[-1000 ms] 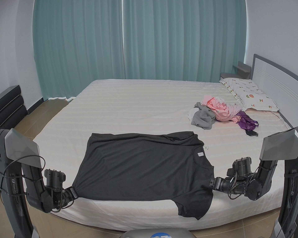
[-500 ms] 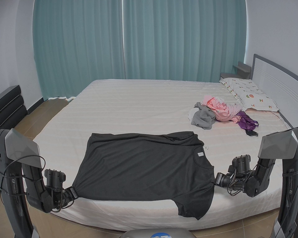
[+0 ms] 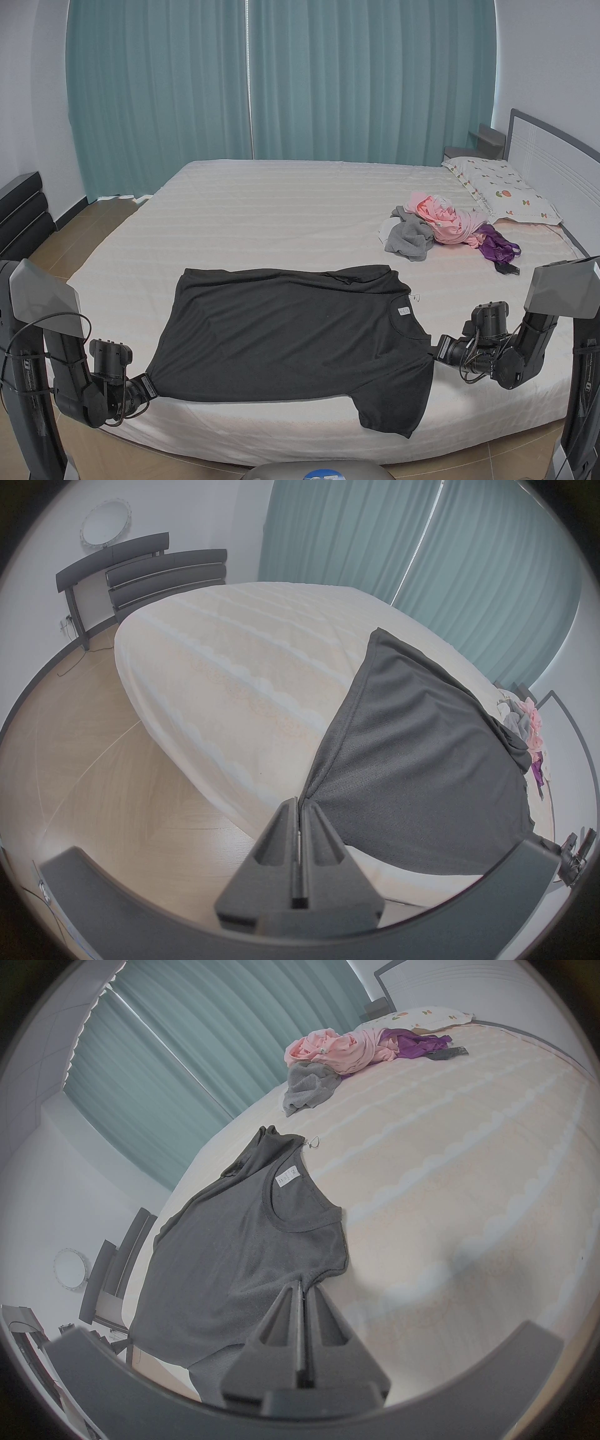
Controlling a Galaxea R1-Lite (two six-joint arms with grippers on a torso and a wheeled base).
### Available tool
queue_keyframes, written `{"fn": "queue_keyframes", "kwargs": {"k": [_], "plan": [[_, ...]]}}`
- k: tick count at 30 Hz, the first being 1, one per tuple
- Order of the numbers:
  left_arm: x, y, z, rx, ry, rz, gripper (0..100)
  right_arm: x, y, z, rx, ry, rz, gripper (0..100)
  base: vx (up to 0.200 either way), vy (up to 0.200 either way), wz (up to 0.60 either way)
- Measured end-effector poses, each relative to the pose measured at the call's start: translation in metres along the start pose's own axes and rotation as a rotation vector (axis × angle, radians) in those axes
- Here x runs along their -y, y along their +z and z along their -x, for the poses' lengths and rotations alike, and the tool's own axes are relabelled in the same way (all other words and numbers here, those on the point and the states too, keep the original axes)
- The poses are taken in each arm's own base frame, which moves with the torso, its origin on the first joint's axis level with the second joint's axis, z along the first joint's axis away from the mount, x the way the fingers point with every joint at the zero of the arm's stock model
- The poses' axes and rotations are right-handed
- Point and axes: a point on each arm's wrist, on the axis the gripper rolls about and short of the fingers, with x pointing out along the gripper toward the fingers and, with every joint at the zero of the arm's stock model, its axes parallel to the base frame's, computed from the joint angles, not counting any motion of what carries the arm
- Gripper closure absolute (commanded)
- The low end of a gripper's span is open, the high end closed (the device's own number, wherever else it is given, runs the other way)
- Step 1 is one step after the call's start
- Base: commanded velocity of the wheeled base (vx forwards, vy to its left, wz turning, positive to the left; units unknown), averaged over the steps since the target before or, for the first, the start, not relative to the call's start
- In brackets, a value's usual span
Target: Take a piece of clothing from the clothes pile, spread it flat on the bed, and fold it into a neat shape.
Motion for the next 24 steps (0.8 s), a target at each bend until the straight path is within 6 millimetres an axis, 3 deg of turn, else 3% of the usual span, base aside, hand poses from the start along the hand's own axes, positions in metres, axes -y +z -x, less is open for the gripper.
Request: {"fn": "queue_keyframes", "kwargs": {"k": [7,8,16,24], "plan": [[0.001,0.001,-0.001,0.002,-0.005,0.002,100,-0.005,0.008,-0.012,-0.002,0.003,0.003,100,0.000,0.000,0.00],[0.001,0.001,-0.001,0.001,-0.004,0.002,100,-0.006,0.009,-0.014,-0.005,0.003,0.004,0,0.000,0.000,0.00],[0.001,0.001,-0.001,0.000,-0.004,0.002,100,-0.008,0.008,-0.015,-0.012,0.023,0.005,0,0.000,0.000,0.00],[0.001,0.001,-0.001,0.001,-0.005,0.003,100,-0.003,-0.008,0.016,-0.088,0.081,0.014,0,0.000,0.000,0.00]]}}
